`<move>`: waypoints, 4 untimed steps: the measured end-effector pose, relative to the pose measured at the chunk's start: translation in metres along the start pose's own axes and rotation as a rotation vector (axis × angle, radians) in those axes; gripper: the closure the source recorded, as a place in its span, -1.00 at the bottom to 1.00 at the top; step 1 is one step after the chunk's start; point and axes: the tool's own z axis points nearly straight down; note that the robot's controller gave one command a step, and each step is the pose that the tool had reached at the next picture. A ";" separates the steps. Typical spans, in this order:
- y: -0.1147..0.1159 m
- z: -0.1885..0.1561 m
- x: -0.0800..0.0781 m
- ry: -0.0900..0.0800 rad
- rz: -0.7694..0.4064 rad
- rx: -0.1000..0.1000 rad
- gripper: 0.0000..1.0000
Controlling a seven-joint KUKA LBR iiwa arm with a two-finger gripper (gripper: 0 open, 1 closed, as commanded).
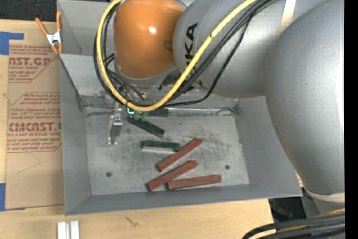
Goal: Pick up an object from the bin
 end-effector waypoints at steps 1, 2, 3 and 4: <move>-0.001 -0.005 -0.002 -0.008 0.002 -0.002 -1.00; -0.063 0.024 -0.003 -0.009 0.012 -0.003 -1.00; -0.098 0.026 -0.013 -0.007 -0.101 0.002 -1.00; -0.109 0.076 0.003 -0.014 -0.121 -0.002 -1.00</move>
Offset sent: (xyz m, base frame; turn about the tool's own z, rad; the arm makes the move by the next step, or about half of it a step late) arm 0.0046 -0.1397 -0.0571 0.0328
